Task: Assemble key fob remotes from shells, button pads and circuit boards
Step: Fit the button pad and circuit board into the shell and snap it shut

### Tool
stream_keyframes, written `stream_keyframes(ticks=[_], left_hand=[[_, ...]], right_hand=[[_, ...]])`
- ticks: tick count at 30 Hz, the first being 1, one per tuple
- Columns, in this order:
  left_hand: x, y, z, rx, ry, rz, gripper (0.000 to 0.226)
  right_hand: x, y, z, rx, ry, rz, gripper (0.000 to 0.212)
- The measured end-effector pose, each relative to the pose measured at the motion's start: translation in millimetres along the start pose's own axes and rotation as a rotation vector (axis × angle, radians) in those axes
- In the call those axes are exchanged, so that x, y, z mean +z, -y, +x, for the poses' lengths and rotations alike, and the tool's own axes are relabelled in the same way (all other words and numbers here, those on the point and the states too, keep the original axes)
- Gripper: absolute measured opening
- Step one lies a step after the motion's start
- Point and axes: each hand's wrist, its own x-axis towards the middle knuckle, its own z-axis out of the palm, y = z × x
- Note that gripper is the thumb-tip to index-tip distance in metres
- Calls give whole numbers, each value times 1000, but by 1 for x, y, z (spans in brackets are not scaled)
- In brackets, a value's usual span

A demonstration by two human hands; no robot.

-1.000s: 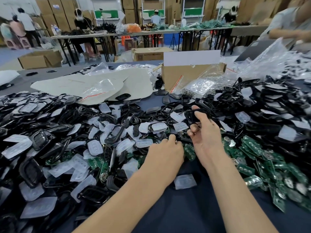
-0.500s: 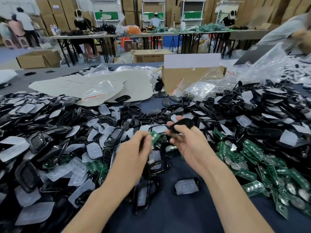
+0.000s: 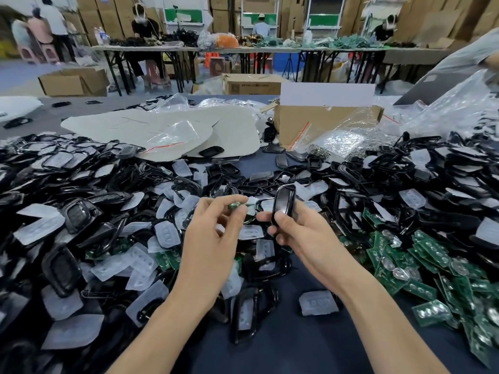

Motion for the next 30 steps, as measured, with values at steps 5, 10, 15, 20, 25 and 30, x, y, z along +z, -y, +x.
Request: stream_keyframes(ticks=[5,10,15,20,25,30], left_hand=[[-2,0,1,-15,4,-71,23],[0,0,0,-43,-27,-178,19],[3,1,-2,-30,-57,-163,21],[3,2,-3,10,-57,-77,26],[5,4,-3,37,-57,-60,24],[5,3,-3,48,-63,-53,25]], right_hand=[[3,-2,0,-107,-37,-317,30],[7,0,-4,-123,-10,-358,29],[12,1,-7,-123,43,-364,29],[14,2,-8,-110,51,-322,29],[15,2,-8,-108,70,-329,28],[15,2,-7,-110,84,-325,28]])
